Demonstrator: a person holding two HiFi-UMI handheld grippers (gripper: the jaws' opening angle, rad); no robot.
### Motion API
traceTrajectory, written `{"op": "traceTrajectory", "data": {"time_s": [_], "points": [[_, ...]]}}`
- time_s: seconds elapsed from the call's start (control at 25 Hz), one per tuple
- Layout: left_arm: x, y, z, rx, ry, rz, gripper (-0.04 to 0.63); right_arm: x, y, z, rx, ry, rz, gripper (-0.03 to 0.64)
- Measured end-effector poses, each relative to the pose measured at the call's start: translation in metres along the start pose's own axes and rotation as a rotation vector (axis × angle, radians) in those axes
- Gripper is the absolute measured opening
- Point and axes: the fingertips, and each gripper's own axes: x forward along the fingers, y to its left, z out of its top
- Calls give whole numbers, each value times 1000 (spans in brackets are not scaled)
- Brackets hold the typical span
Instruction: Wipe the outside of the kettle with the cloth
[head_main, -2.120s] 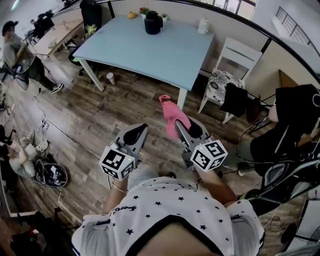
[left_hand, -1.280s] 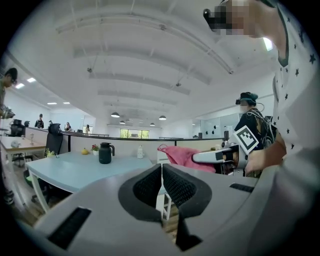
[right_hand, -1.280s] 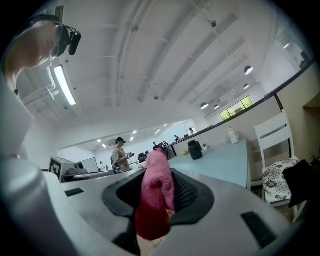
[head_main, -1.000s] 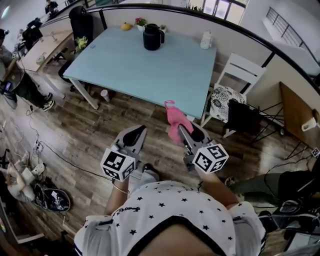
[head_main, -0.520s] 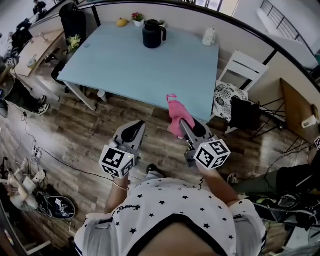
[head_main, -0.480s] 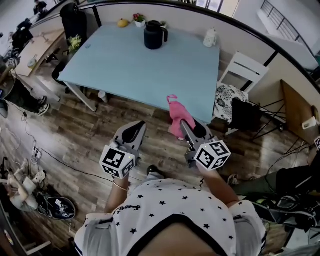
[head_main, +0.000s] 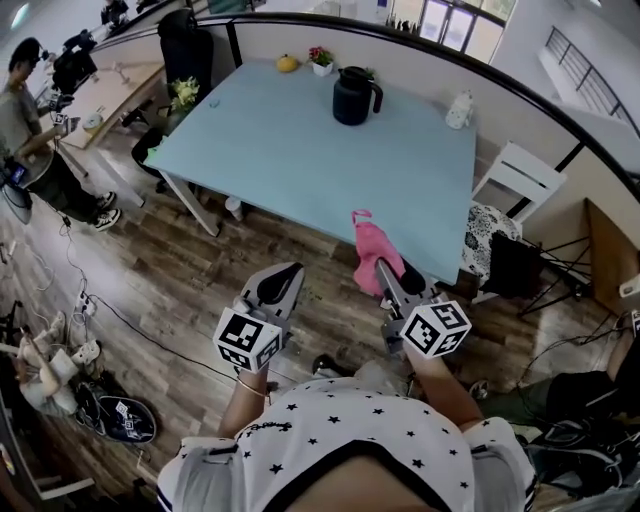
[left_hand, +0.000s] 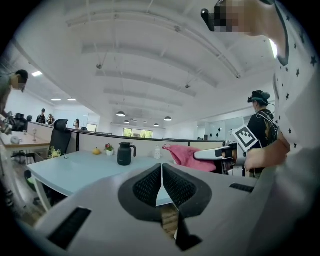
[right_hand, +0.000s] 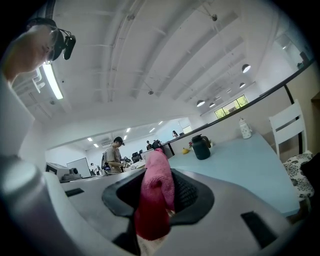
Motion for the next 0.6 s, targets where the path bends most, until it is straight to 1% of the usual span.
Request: {"op": "traceTrajectory", "data": {"time_s": [0.2, 0.32, 0.44, 0.6], "points": [[-5, 11, -5, -19, 7, 26, 34, 16, -1, -6, 10, 27, 14, 135], [-8, 22, -4, -18, 13, 55, 34, 33, -1, -5, 11, 37, 38, 135], [-5, 40, 2, -8, 10, 90, 34, 56, -1, 3, 7, 28, 72, 135], [7, 61, 12, -4, -5, 115, 34, 87, -10, 14, 5, 13, 101, 135]]}}
